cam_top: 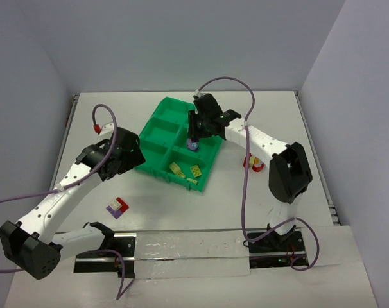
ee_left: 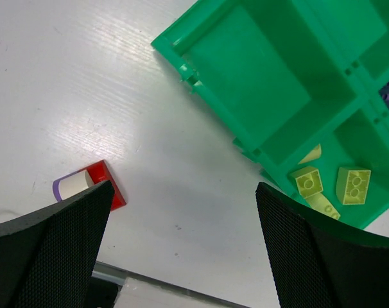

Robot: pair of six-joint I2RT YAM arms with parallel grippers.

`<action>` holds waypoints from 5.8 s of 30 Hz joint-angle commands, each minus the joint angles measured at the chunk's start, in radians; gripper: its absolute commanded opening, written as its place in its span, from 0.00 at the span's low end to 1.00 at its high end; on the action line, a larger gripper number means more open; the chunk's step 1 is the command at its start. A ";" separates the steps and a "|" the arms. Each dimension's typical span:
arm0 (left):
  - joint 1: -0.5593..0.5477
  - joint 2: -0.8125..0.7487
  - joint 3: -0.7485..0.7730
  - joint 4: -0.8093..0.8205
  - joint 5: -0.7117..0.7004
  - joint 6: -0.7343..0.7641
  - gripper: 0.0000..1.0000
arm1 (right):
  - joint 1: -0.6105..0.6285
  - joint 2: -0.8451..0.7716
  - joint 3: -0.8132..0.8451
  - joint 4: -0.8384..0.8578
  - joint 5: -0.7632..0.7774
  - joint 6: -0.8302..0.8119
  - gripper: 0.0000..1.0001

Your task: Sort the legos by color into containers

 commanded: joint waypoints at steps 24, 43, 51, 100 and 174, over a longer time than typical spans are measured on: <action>0.047 -0.191 -0.269 -0.277 0.075 -0.673 0.90 | -0.007 -0.145 -0.018 0.043 -0.082 -0.027 0.73; 0.141 -0.069 -0.371 -0.123 0.053 -0.604 0.71 | -0.006 -0.136 -0.032 0.019 -0.115 -0.056 0.73; 0.162 -0.024 -0.365 -0.140 0.038 -0.610 0.80 | -0.005 -0.122 -0.015 0.008 -0.114 -0.057 0.73; 0.171 0.019 -0.439 -0.012 0.055 -0.591 0.54 | -0.006 -0.132 -0.010 -0.018 -0.095 -0.067 0.73; 0.170 -0.185 -0.074 0.454 0.541 0.037 0.00 | 0.126 -0.018 0.093 0.255 -0.580 0.289 0.00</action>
